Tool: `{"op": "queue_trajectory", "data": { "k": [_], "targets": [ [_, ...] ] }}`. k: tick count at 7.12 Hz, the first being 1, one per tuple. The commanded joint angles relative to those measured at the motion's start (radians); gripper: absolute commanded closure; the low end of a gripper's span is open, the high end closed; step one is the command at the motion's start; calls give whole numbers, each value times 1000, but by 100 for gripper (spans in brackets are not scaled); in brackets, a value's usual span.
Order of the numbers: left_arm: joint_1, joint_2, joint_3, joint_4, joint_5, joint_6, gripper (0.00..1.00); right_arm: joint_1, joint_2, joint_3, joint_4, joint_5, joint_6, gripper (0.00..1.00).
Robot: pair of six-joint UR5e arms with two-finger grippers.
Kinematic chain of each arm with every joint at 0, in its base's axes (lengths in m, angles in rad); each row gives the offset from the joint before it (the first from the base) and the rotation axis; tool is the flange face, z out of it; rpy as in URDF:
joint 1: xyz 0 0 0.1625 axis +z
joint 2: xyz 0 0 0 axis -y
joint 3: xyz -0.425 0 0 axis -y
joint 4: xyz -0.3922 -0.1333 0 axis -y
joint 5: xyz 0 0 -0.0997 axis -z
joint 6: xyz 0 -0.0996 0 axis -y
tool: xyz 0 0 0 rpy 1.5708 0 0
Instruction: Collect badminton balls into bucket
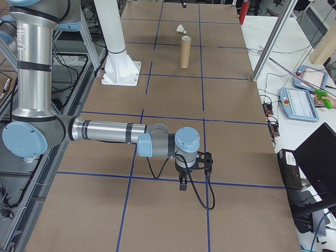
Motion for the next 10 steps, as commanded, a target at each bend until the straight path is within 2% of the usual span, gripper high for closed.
{"op": "queue_trajectory", "data": {
  "k": [1, 4, 7, 9, 10],
  "targets": [
    [66, 59, 11, -126, 80, -178, 0, 0, 0, -1, 0, 0, 0, 0],
    [217, 64, 28, -243, 225, -399, 0, 0, 0, -1, 0, 0, 0, 0],
    [384, 63, 86, -350, 407, -581, 0, 0, 0, -1, 0, 0, 0, 0],
    [491, 35, 94, -351, 542, -720, 0, 0, 0, -1, 0, 0, 0, 0],
    [524, 3, 121, -351, 593, -771, 0, 0, 0, -1, 0, 0, 0, 0]
  ]
}}
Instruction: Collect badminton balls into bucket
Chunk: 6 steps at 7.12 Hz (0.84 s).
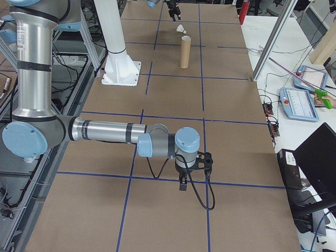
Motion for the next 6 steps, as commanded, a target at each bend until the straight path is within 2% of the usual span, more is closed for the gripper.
{"op": "queue_trajectory", "data": {
  "k": [1, 4, 5, 6],
  "targets": [
    [67, -64, 58, -2, 102, -93, 0, 0, 0, 0, 0, 0, 0, 0],
    [70, -102, 92, 1, 127, -88, 3, 0, 0, 0, 0, 0, 0, 0],
    [69, -122, 107, 1, 135, -88, 14, 0, 0, 0, 0, 0, 0, 0],
    [70, -130, 122, -1, 148, -87, 33, 0, 0, 0, 0, 0, 0, 0]
  ]
}}
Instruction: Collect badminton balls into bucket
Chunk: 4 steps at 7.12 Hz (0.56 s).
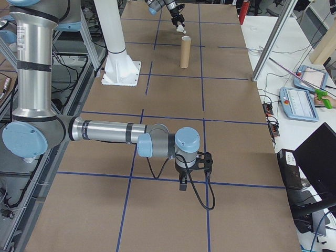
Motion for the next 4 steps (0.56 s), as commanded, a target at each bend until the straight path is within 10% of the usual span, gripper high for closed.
{"op": "queue_trajectory", "data": {
  "k": [1, 3, 4],
  "targets": [
    [-1, -21, 22, -1, 15, 4, 56, 0, 0, 0, 0, 0, 0, 0],
    [-1, -21, 18, 1, 3, 10, 100, 0, 0, 0, 0, 0, 0, 0],
    [-2, -17, 8, 1, -7, 12, 100, 0, 0, 0, 0, 0, 0, 0]
  ]
}}
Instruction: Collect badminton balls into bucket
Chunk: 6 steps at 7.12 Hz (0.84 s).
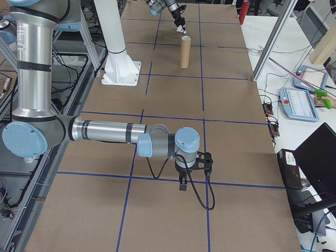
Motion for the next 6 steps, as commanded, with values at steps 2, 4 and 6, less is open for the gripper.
{"op": "queue_trajectory", "data": {
  "k": [2, 4, 6],
  "targets": [
    [-21, 17, -73, 2, -165, 3, 100, 0, 0, 0, 0, 0, 0, 0],
    [-154, 15, -177, 86, -402, 21, 100, 0, 0, 2, 0, 0, 0, 0],
    [-290, 1, -440, 515, -538, 291, 100, 0, 0, 2, 0, 0, 0, 0]
  ]
}}
